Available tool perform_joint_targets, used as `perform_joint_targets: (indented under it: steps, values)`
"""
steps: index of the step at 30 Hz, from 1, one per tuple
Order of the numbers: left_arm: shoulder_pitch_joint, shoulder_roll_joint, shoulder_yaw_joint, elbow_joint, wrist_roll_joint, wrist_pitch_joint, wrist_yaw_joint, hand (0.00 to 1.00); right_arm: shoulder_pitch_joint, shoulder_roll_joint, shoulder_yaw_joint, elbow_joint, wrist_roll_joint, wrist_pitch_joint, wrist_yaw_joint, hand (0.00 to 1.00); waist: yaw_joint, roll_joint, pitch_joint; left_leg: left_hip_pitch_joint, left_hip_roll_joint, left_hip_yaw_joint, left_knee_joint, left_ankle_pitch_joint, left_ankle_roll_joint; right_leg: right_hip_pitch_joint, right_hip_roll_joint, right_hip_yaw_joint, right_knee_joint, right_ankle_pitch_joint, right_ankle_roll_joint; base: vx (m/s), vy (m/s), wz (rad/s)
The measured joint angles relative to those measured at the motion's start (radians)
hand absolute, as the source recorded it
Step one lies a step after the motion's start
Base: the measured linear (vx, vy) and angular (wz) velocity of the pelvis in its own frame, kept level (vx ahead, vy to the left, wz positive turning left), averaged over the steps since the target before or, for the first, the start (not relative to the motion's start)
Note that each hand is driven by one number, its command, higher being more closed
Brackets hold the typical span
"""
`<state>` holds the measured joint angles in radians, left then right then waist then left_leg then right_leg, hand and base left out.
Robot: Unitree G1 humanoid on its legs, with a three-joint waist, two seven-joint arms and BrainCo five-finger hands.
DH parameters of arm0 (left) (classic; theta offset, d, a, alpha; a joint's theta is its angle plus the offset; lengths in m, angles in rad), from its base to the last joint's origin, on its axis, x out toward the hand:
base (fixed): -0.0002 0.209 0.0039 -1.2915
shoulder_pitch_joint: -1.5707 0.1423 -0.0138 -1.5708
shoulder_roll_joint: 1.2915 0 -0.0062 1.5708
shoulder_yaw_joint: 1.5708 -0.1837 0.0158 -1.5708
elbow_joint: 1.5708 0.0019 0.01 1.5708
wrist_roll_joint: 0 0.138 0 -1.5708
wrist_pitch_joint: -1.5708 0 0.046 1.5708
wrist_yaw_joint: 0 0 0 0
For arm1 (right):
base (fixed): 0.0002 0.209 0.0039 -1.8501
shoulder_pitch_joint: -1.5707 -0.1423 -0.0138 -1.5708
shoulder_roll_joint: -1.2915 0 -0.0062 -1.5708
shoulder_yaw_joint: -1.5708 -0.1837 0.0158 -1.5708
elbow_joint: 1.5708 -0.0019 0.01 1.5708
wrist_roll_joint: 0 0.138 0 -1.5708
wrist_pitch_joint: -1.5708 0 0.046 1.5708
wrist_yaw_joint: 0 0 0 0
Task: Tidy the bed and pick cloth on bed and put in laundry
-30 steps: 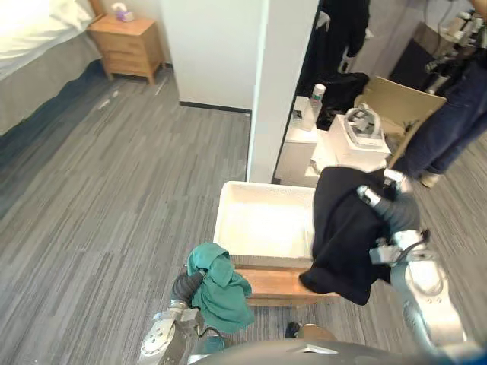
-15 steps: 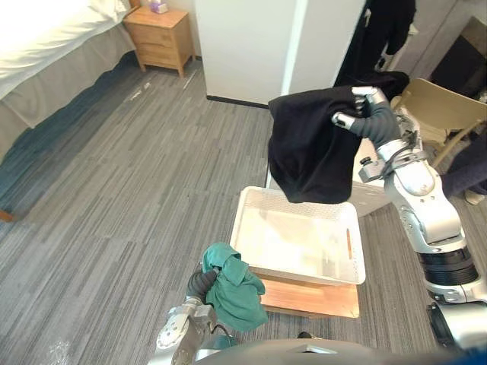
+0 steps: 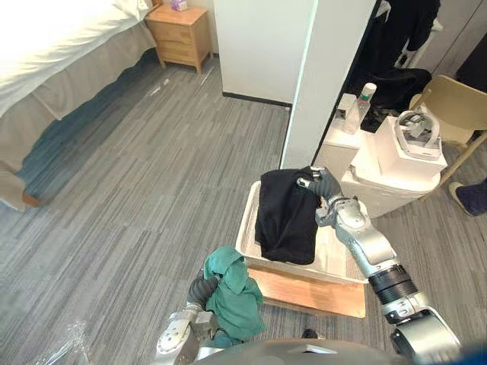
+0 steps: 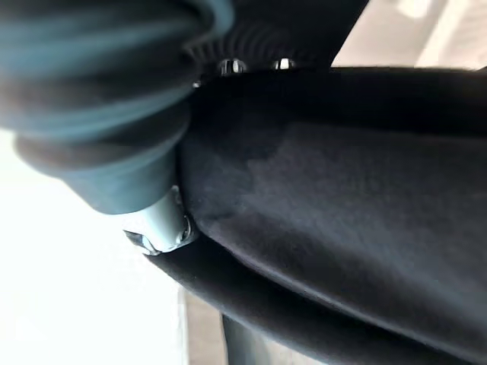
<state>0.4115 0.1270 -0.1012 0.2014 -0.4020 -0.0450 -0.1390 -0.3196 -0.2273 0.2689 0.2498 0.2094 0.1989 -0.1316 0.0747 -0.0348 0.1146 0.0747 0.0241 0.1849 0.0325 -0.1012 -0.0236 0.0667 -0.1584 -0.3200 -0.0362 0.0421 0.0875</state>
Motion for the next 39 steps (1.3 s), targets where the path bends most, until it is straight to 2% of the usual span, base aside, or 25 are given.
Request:
perform_joint_targets:
  steps: [5, 6, 8, 10, 11, 13, 17, 19, 21, 28, 31, 34, 38, 39]
  values:
    - [-0.018, 0.000, 0.005, 0.001, 0.000, 0.004, 0.016, 1.00, 0.002, 0.032, 0.016, 0.096, 0.000, -0.081, -0.027, 1.00, 0.000, 0.016, 0.013, -0.026, 0.005, 0.001, -0.034, 0.026, -0.004, -0.027, 0.003, 0.001, -0.003, -0.006, -0.009, -0.14, -0.059, 0.02]
    - [-0.037, 0.000, 0.005, 0.001, 0.000, 0.004, 0.016, 1.00, 0.002, 0.033, 0.015, 0.129, 0.000, -0.094, -0.040, 0.00, 0.001, 0.023, 0.029, -0.026, 0.007, 0.000, -0.047, 0.039, -0.003, -0.032, 0.006, 0.002, -0.004, -0.004, -0.010, -0.17, -0.063, 0.03]
    - [-0.063, -0.001, 0.013, 0.001, -0.001, 0.004, 0.022, 1.00, 0.001, 0.043, 0.014, 0.190, 0.000, -0.111, -0.063, 0.00, 0.001, 0.035, 0.041, -0.049, 0.011, 0.001, -0.062, 0.059, -0.004, -0.062, 0.011, 0.004, -0.004, 0.000, -0.016, -0.13, -0.050, 0.01]
    - [-0.105, -0.001, 0.029, 0.001, -0.002, 0.001, 0.038, 1.00, -0.015, 0.052, 0.005, 0.255, -0.014, -0.156, -0.074, 0.00, -0.001, 0.045, 0.085, -0.070, 0.015, 0.003, -0.078, 0.085, -0.005, -0.090, 0.016, 0.004, -0.004, 0.013, -0.024, -0.10, -0.050, -0.01]
    - [-0.109, -0.001, 0.030, 0.001, -0.003, 0.000, 0.039, 1.00, -0.016, 0.052, 0.005, 0.263, -0.020, -0.160, -0.073, 0.00, -0.001, 0.046, 0.088, -0.072, 0.015, 0.003, -0.081, 0.088, -0.006, -0.095, 0.017, 0.004, -0.004, 0.014, -0.025, -0.06, -0.031, 0.00]
    - [-0.129, -0.002, 0.032, 0.001, -0.017, -0.006, 0.059, 1.00, -0.022, 0.062, -0.010, 0.343, -0.083, -0.198, -0.074, 0.00, -0.006, 0.056, 0.110, -0.074, 0.016, 0.003, -0.106, 0.112, -0.009, -0.106, 0.021, 0.003, -0.009, 0.023, -0.021, 0.00, 0.000, 0.00]
    - [-0.144, -0.001, 0.033, 0.001, -0.019, -0.022, 0.062, 1.00, -0.022, 0.073, -0.012, 0.370, -0.113, -0.235, -0.098, 0.00, -0.006, 0.055, 0.116, -0.055, 0.014, 0.008, -0.121, 0.124, -0.002, -0.099, 0.021, 0.003, -0.016, 0.025, -0.019, 0.04, 0.000, -0.03]
    - [-0.145, 0.000, 0.033, -0.001, -0.019, -0.031, 0.061, 1.00, -0.025, 0.074, -0.012, 0.370, -0.119, -0.268, -0.117, 0.00, -0.004, 0.055, 0.121, -0.043, 0.010, 0.009, -0.124, 0.123, -0.004, -0.088, 0.018, 0.003, -0.020, 0.025, -0.017, 0.05, 0.018, -0.01]
    - [-0.145, 0.002, 0.033, -0.002, -0.019, -0.032, 0.061, 1.00, -0.032, 0.074, -0.013, 0.370, -0.136, -0.274, -0.119, 0.00, -0.004, 0.055, 0.122, -0.038, 0.008, 0.008, -0.127, 0.122, -0.004, -0.083, 0.016, 0.001, -0.021, 0.026, -0.016, 0.04, 0.016, 0.03]
    - [-0.106, 0.006, 0.034, -0.071, 0.003, -0.044, 0.075, 1.00, -0.040, 0.062, -0.044, 0.322, -0.214, -0.266, -0.128, 0.00, -0.001, 0.049, 0.119, -0.006, 0.009, 0.000, -0.128, 0.118, -0.011, -0.045, 0.016, -0.002, -0.025, 0.025, -0.015, 0.01, 0.003, 0.04]
    - [-0.093, 0.006, 0.064, -0.115, 0.013, -0.055, 0.098, 1.00, -0.020, 0.044, -0.081, 0.288, -0.215, -0.233, -0.128, 0.00, -0.002, 0.037, 0.110, 0.000, 0.010, 0.000, -0.129, 0.119, -0.009, -0.037, 0.019, -0.003, -0.030, 0.024, -0.013, -0.03, -0.008, 0.00]
    - [-0.076, 0.007, 0.111, -0.166, 0.036, -0.064, 0.112, 1.00, 0.084, 0.011, -0.125, 0.235, -0.242, -0.204, -0.133, 0.00, -0.004, 0.027, 0.085, 0.013, 0.010, -0.003, -0.129, 0.117, -0.008, -0.018, 0.019, -0.012, -0.038, 0.020, -0.010, -0.02, -0.009, 0.03]
    - [-0.071, 0.009, 0.176, -0.292, 0.093, -0.114, 0.117, 1.00, 0.229, 0.007, -0.213, 0.217, -0.274, -0.160, -0.160, 0.00, -0.017, 0.010, 0.049, 0.010, 0.012, 0.000, -0.135, 0.099, -0.008, -0.015, 0.020, -0.011, -0.038, 0.012, -0.007, -0.02, -0.002, -0.02]
    - [-0.071, 0.009, 0.188, -0.354, 0.119, -0.138, 0.117, 1.00, 0.269, 0.007, -0.240, 0.217, -0.274, -0.149, -0.162, 0.00, -0.027, 0.007, 0.034, 0.012, 0.012, 0.002, -0.135, 0.092, -0.002, -0.014, 0.019, -0.010, -0.038, 0.011, -0.006, 0.02, 0.012, -0.03]
